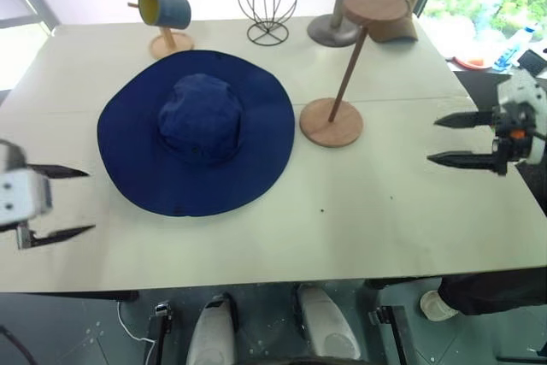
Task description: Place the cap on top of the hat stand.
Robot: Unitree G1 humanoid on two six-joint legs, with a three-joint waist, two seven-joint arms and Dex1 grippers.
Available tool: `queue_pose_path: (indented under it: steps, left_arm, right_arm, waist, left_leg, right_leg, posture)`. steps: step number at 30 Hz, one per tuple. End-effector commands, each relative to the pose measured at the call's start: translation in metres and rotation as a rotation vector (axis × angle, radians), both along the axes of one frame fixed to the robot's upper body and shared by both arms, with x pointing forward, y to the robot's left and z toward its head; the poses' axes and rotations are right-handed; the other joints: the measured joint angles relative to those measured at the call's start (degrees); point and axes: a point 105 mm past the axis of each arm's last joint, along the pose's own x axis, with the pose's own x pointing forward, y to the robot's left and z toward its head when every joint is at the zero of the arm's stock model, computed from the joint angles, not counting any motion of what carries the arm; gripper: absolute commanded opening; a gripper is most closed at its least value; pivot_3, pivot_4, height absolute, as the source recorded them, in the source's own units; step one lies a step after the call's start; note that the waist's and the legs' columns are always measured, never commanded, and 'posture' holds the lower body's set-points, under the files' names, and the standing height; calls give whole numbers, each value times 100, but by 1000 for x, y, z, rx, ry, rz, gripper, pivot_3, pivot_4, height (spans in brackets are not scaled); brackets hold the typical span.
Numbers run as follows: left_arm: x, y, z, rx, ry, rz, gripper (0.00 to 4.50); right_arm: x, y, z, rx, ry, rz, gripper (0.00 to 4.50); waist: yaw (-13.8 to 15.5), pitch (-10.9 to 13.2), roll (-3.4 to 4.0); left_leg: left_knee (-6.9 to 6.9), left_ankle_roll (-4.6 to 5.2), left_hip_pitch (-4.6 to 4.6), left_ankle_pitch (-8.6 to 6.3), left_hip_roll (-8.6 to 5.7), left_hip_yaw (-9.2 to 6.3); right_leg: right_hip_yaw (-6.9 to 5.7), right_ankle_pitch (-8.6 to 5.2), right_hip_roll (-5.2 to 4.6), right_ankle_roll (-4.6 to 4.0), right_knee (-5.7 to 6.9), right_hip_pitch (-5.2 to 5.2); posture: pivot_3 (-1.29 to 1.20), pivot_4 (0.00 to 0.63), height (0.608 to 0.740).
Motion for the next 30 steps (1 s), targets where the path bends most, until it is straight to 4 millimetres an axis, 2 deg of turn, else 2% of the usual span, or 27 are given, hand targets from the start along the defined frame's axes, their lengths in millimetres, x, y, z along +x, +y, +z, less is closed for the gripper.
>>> queue_pose_path:
  steps: [1,9,14,17,25,30]
  left_arm:
    - [3,-13,-5,97,-34,-157,4500]
    - [31,-36,-27,139,-190,-323,4500]
    - [49,-46,-52,189,-247,-386,4500]
    - [58,-52,-60,215,-286,-429,4500]
    - [111,-59,-68,266,-537,-290,4500]
    - [132,-71,-75,259,-634,-240,4500]
  right_arm:
    - [-20,22,23,16,-51,88,4478]
    - [-48,55,38,98,-43,159,4478]
    - [-55,58,38,91,-46,139,4478]
    - [-56,58,39,93,-49,119,4478]
    - [-59,61,43,97,-74,90,4478]
    - [-58,61,46,100,-87,76,4478]
  waist:
    - [-3,0,0]
    - [7,-2,-2]
    - [92,-3,-2]
    - [145,-3,-4]
    - [306,-28,24]
    - [389,-49,35]
  left_leg:
    - [7,0,0,0,0,0]
    - [86,1,0,-1,-1,-1]
    - [86,6,-4,-4,-1,-1]
    - [89,7,-4,-4,-1,-1]
    - [110,7,3,-4,-5,-3]
    - [122,7,1,-4,-6,-4]
  right_leg:
    - [0,-2,0,-3,4,1]
    - [5,-5,-1,-7,42,22]
    - [4,-2,1,8,42,22]
    - [5,6,3,23,42,23]
    - [5,15,0,38,41,44]
    - [5,23,0,51,41,51]
  posture:
    - [0,150,740]
    - [0,150,740]
    - [0,150,740]
    - [0,150,740]
    - [0,150,740]
    - [0,150,740]
